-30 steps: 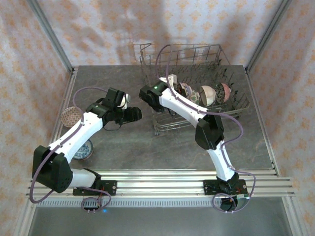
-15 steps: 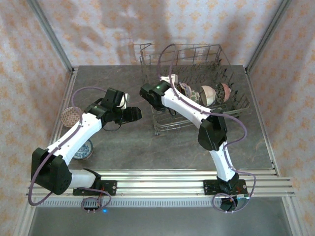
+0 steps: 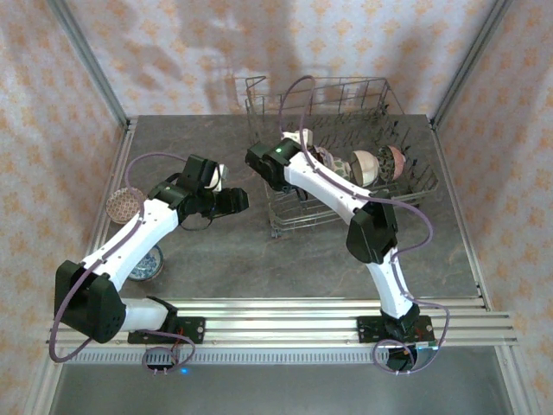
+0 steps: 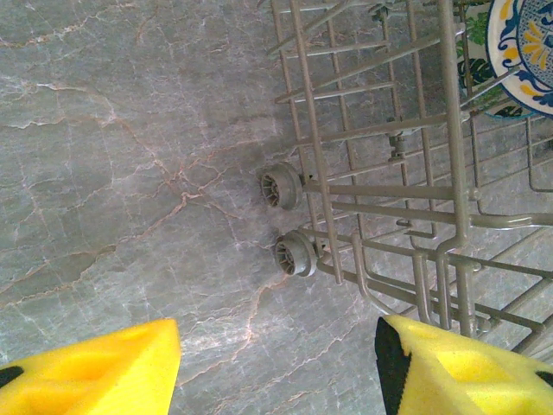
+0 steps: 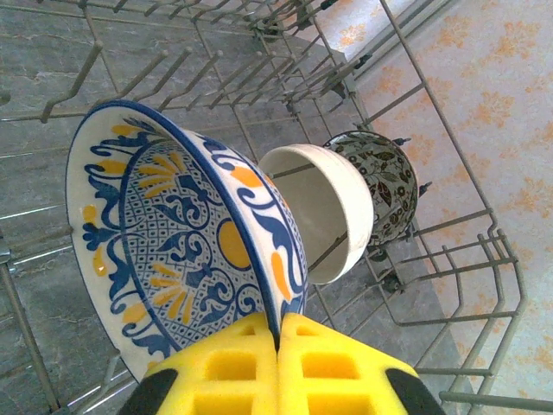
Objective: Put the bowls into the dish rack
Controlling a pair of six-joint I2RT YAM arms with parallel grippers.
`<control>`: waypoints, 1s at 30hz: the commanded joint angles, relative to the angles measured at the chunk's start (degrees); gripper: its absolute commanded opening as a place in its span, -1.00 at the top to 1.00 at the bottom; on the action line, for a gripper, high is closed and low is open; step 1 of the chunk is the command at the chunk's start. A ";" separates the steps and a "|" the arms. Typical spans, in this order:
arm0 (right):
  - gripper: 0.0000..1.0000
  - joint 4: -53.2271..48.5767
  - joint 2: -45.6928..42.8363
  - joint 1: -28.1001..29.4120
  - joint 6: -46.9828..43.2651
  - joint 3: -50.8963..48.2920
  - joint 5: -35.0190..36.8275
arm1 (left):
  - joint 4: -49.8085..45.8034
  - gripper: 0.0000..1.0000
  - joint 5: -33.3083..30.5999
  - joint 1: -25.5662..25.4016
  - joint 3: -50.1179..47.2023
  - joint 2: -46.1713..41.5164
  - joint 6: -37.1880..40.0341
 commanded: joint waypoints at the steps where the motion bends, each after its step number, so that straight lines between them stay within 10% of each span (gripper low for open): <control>1: 1.00 -3.27 2.67 0.70 0.35 2.69 0.04 | -1.21 -0.25 -0.68 0.35 -0.76 -1.61 -0.55; 30: 0.39 3.25 3.24 0.98 -5.24 0.39 -7.04 | -1.40 -0.25 -0.77 0.35 -1.03 -2.03 -0.65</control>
